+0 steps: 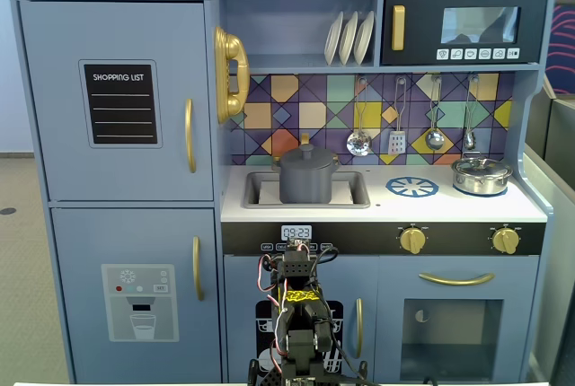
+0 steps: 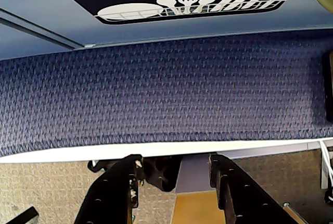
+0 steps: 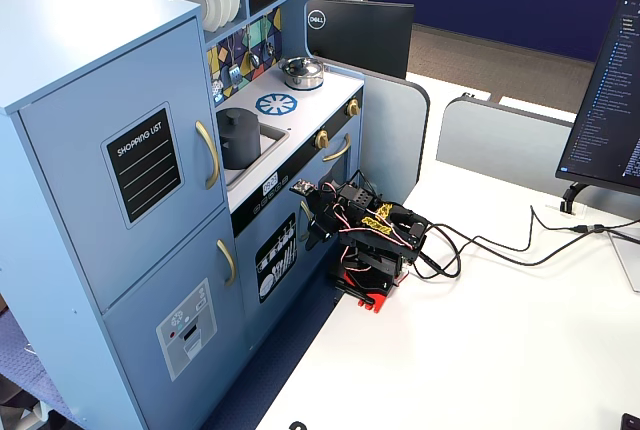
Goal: Pick up the lid from the counter and put it on the gray recipient
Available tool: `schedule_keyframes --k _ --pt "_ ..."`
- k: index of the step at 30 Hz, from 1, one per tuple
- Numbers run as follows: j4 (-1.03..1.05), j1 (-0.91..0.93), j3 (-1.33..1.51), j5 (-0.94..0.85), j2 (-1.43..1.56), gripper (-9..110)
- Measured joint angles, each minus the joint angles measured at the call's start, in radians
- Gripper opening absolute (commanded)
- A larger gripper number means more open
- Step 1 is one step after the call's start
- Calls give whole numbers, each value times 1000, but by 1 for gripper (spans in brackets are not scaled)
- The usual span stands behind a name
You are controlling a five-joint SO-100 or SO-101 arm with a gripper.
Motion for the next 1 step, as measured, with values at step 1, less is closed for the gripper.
schedule_keyframes --k 1 --pt "0 0 0 0 0 8"
